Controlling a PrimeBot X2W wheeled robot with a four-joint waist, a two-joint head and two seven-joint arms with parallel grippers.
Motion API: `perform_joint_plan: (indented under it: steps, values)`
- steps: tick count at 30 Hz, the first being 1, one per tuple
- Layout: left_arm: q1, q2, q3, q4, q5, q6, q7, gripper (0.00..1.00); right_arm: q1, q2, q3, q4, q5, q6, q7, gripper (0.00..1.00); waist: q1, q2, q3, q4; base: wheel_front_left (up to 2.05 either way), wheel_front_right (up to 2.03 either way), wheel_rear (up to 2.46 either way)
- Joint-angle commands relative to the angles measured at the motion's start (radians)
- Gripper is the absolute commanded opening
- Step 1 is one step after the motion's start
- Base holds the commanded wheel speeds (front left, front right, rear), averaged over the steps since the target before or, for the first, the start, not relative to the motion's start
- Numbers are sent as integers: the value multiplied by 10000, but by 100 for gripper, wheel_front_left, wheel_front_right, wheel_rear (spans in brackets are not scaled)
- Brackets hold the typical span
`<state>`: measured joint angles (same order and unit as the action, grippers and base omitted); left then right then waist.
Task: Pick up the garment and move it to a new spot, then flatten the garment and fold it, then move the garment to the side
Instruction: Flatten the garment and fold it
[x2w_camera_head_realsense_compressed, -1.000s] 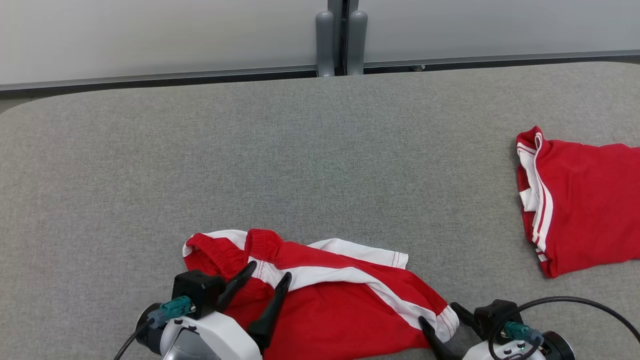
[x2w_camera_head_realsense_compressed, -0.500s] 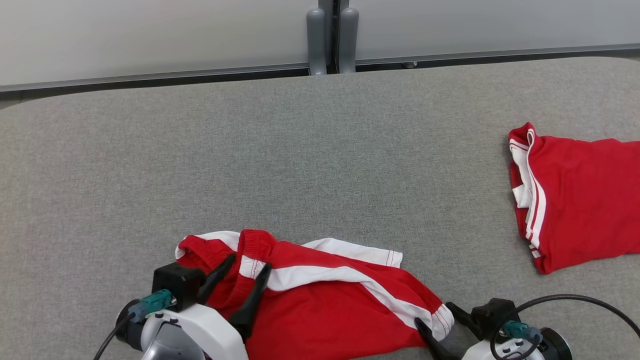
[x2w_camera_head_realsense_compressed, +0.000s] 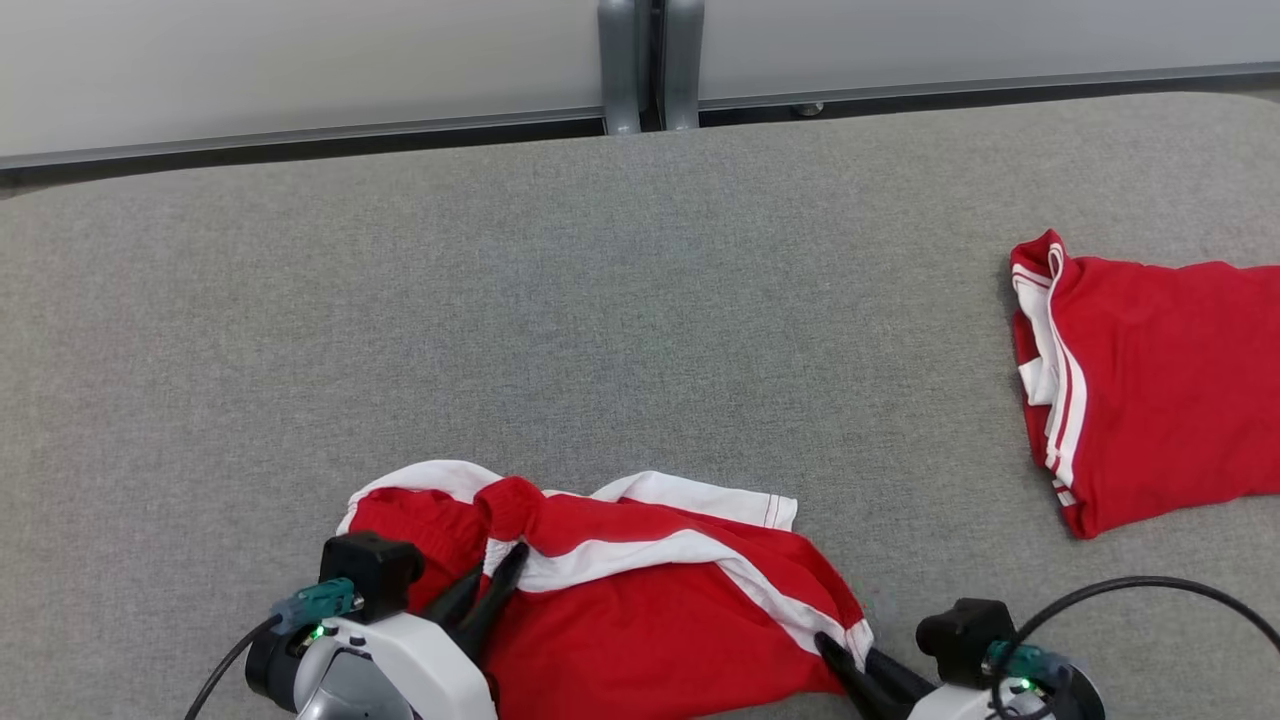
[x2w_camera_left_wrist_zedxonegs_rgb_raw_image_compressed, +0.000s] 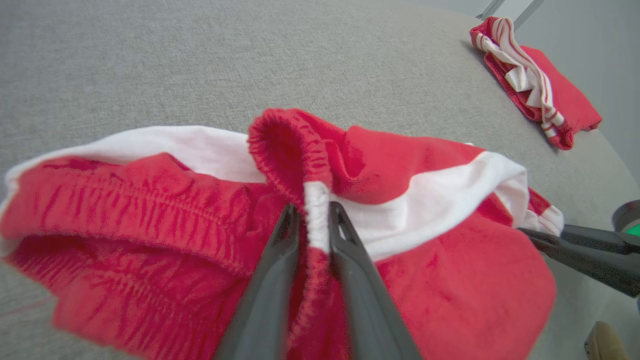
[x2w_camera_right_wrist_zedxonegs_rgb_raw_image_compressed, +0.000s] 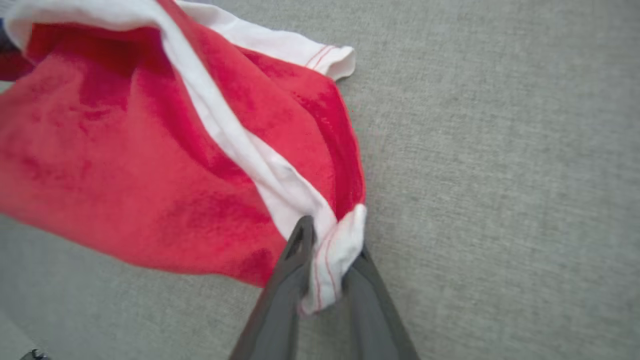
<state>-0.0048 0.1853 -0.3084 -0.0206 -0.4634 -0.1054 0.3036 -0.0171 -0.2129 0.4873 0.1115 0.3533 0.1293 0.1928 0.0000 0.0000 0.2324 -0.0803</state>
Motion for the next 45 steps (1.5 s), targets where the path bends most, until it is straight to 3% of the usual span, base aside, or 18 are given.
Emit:
perform_joint_plan:
  steps: [1,5,10,16,22,26,31,34,37,39,43,45]
  values:
    - [-81,97,18,-66,-66,-45,-21,0,38,-57,118,9,287,25,-61,0,0,0,-70,-11,0,0,0]
    - [99,130,59,-692,-428,-96,-35,0,-63,-223,-127,-969,2189,23,-653,0,0,0,-360,-54,0,0,0]
    - [187,382,377,-2672,-1068,-135,172,0,-184,-1077,-1052,-2941,4247,23,-954,0,0,0,-681,-72,0,0,0]
    - [-673,761,984,-4711,-1696,22,921,0,-913,-2007,-2282,-4796,5408,23,-573,0,0,0,-742,-25,0,0,0]
    - [-2629,908,1386,-4821,-2658,196,2124,0,-2769,-2392,-2835,-5038,5390,23,276,0,0,0,-313,6,0,0,0]
    - [-4408,1026,1699,-3916,-3117,360,2804,0,-4673,-1954,-2999,-4242,5063,22,956,0,0,0,188,-32,0,0,0]
    - [-7626,896,1927,-1208,-2496,424,2327,0,-8242,-77,-3239,-1645,3640,15,1462,0,0,0,1155,-65,0,0,0]
    - [-9201,695,1945,431,-1948,286,1246,0,-9993,831,-3179,-68,2660,15,947,0,0,0,1518,-144,0,0,0]
    - [-10572,617,1893,1968,-1244,138,-284,0,-11471,1294,-3235,1406,1863,12,-349,0,0,0,1809,-160,0,0,0]
    - [-11263,706,1719,2870,-613,51,-1394,0,-12091,1497,-3208,2360,1496,12,-1245,0,0,0,2032,-151,0,0,0]
    - [-11623,612,1301,4419,-417,-155,-3218,0,-12433,1579,-2665,3899,1664,12,-2471,0,0,0,2534,-111,0,0,0]
    - [-11504,564,1278,4837,-579,-200,-3547,0,-12369,1584,-2450,4219,1840,12,-2688,0,0,0,2675,-93,0,0,0]
